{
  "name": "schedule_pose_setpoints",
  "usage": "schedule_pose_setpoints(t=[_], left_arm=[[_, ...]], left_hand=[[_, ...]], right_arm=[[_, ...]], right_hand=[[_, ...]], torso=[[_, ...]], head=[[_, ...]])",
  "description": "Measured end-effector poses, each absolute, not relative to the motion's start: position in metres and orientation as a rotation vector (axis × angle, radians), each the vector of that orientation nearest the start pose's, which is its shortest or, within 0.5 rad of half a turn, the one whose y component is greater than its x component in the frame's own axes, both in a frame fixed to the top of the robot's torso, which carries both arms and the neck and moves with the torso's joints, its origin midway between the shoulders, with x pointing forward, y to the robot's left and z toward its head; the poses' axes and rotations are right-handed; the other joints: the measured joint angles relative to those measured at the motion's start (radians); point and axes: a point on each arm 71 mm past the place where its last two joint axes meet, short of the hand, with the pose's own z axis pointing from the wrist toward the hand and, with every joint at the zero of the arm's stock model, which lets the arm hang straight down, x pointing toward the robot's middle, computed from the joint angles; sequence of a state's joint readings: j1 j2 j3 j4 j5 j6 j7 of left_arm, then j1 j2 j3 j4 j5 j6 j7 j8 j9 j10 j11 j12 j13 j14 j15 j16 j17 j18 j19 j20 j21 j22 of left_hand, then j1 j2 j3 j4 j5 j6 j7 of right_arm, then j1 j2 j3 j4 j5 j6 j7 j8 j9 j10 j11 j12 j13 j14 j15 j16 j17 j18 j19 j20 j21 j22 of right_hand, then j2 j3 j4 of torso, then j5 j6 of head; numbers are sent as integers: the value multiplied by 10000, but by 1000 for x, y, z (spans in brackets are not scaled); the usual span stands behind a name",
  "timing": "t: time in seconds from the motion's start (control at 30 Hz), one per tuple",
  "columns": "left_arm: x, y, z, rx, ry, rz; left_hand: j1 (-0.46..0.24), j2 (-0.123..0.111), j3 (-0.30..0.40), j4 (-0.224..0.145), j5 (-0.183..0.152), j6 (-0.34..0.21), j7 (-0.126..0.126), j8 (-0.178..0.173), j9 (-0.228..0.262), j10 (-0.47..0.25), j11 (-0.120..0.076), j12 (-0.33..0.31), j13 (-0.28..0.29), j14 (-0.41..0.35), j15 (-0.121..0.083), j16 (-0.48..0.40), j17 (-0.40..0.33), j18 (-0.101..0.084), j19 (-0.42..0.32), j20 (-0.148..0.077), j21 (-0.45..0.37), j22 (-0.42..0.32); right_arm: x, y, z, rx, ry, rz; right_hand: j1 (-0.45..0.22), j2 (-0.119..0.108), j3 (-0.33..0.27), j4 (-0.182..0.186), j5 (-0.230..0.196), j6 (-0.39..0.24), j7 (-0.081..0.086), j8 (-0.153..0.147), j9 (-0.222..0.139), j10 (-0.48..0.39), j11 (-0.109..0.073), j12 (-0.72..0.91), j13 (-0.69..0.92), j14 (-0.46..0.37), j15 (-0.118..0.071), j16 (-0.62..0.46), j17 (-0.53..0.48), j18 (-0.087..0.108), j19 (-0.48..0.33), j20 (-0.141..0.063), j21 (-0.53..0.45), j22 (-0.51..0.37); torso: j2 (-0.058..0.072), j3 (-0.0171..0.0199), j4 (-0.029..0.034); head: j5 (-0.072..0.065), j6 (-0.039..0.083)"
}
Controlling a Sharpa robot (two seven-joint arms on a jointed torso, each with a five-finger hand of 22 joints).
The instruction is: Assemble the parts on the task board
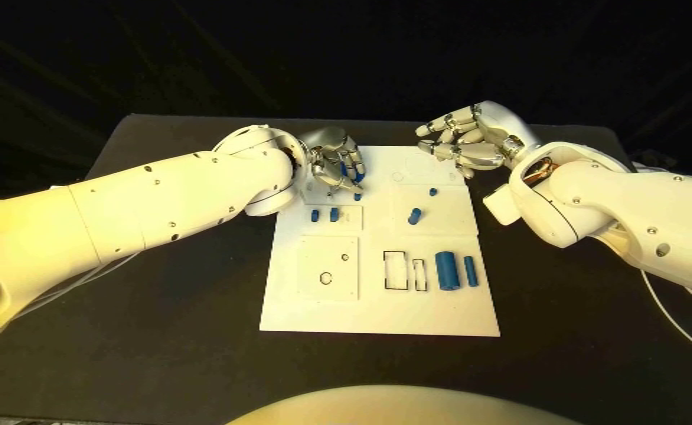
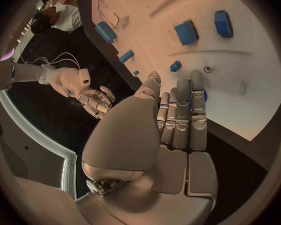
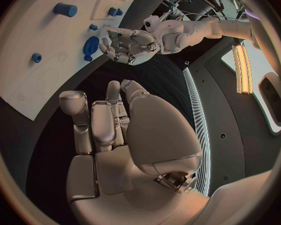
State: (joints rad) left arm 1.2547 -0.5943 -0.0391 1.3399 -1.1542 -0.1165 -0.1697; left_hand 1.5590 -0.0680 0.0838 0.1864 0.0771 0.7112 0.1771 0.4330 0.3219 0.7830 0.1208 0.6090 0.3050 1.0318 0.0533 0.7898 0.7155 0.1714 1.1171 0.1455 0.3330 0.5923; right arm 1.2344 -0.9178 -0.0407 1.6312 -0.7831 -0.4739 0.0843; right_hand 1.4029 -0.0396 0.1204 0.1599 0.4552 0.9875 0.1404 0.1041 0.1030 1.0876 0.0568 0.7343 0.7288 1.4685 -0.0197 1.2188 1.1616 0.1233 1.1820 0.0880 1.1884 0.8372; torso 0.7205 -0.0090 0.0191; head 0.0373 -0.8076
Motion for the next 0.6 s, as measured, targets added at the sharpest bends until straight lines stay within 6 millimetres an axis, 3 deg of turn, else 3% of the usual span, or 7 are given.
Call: schedule_pose_setpoints(t=[0.27,0.43,0.5,0.6], left_arm=[[522,117,-189,1462,18607,-7417],[523,112,-194,2108,18601,-7074],[522,110,-196,2279,18650,-7001],[522,107,-199,2508,18741,-6891]], left_hand=[[173,-32,347,-226,0,1196,-170,-891,-1077,865,-159,-1009,-1212,1195,-309,785,-119,-1,1093,-258,709,442],[74,-131,606,-209,0,1674,-273,-1358,-1525,1176,-227,-1492,-1730,2275,-362,2577,1425,0,1702,-327,1463,1047],[39,-166,750,-201,0,1872,-292,-1539,-1679,1370,-238,-1651,-1901,2746,-398,3414,2217,-1,2097,-345,2571,1972],[-15,-220,949,-196,0,2130,-309,-1736,-1830,1663,-280,-1824,-2080,3312,-437,4426,3240,-252,2582,-375,4346,3440]], right_arm=[[474,-212,-155,4429,15695,10668],[474,-211,-155,4421,15703,10685],[474,-211,-155,4421,15705,10685],[474,-211,-155,4425,15705,10676]], right_hand=[[0,0,0,0,0,0,0,0,0,0,0,0,0,0,0,0,-8,0,0,0,0,0],[0,0,0,0,0,0,0,0,0,0,0,0,0,0,0,0,-8,0,0,0,1,0],[0,0,0,0,0,0,0,0,0,0,0,0,0,0,0,0,-8,0,0,0,1,1],[0,0,0,0,0,0,0,0,0,0,0,0,1,0,0,0,-8,1,0,0,1,0]], torso=[[3,3,6],[1,6,12],[1,6,10],[1,2,6]], head=[[-23,3],[-13,-4],[-5,-6],[-3,-6]])
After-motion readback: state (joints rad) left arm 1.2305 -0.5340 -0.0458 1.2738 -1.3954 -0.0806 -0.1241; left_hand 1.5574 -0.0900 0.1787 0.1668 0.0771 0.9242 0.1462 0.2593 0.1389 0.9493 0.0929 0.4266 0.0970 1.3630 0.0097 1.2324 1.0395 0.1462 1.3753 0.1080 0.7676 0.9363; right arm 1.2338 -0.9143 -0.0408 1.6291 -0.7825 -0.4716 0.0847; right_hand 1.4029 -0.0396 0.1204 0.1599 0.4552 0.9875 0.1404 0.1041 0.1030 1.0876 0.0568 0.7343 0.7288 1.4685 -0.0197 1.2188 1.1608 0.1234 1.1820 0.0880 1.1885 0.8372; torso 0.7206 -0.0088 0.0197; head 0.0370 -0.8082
